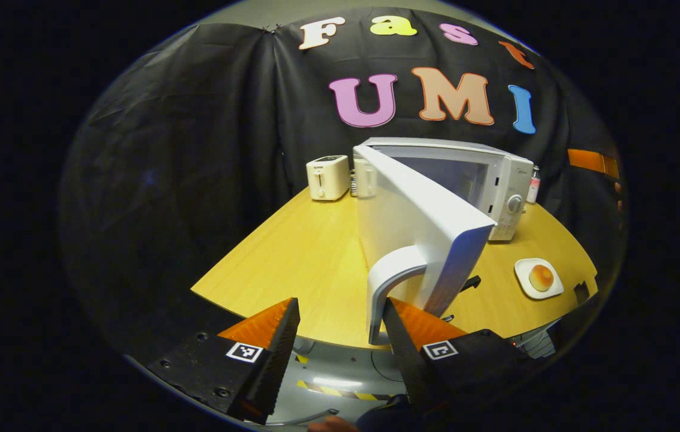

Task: Open the microwave oven with the left hand, put the food in, and close the microwave oven.

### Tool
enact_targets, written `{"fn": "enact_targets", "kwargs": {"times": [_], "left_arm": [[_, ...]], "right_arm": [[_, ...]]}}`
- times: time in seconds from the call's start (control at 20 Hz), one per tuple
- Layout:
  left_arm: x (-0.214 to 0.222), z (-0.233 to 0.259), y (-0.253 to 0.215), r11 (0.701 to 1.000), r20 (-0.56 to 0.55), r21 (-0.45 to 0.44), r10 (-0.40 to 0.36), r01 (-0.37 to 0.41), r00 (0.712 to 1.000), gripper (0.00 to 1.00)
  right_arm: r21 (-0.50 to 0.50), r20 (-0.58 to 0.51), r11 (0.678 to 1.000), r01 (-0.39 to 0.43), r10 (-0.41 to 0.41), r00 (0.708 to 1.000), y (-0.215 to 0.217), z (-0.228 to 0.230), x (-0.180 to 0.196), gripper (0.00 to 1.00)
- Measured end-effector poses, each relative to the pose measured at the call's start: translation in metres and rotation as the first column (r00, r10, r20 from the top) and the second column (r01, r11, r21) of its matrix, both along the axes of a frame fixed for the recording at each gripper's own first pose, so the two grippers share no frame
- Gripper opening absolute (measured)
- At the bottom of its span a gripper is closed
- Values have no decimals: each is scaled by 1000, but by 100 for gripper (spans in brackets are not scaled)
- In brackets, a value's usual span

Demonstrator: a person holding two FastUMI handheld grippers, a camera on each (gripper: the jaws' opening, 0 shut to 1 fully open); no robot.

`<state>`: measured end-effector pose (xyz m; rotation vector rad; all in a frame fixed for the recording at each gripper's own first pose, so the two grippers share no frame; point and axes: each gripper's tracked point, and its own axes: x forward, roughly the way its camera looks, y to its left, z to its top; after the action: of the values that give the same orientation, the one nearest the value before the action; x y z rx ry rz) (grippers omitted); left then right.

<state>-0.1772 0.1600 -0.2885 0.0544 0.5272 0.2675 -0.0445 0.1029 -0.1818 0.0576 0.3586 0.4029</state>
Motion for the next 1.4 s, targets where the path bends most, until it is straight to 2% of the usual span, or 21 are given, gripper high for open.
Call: {"fn": "enact_targets", "kwargs": {"times": [0.1, 0.3, 0.55, 0.6, 0.9, 1.15, 1.25, 1.3, 1.4], "left_arm": [[-8, 2, 16, 999, 5, 30, 20, -20, 1000, 82], [-15, 12, 42, 994, 32, 86, 59, -62, 998, 82], [-20, 23, 49, 994, 64, 68, 78, -82, 995, 81], [-21, 26, 51, 994, 71, 71, 83, -88, 994, 82], [-37, 41, 55, 992, 98, 73, 99, -107, 990, 81], [-57, 60, 56, 989, 128, 47, 135, -142, 983, 81], [-58, 78, 59, 987, 178, 16, 153, -159, 972, 81], [-56, 86, 62, 986, 199, -2, 164, -167, 966, 84], [-51, 97, 63, 982, 236, -40, 188, -184, 953, 81]], "right_arm": [[1, -24, 1000, -14, 14, 1000, 9, -12, -3, 100], [0, -81, 1000, -18, 18, 997, 16, -39, -6, 98], [39, -160, 998, 46, -40, 986, 11, -72, -6, 100], [32, -173, 997, 64, -57, 983, 7, -79, -6, 97], [-61, -257, 992, 111, -123, 959, -11, -144, -11, 100], [-185, -312, 981, 64, -121, 942, -14, -202, -23, 98], [-244, -320, 969, 46, -125, 939, -19, -221, -27, 98], [-265, -329, 964, 32, -122, 936, -19, -230, -31, 100], [-274, -348, 962, 10, -109, 931, -15, -243, -38, 99]]}}
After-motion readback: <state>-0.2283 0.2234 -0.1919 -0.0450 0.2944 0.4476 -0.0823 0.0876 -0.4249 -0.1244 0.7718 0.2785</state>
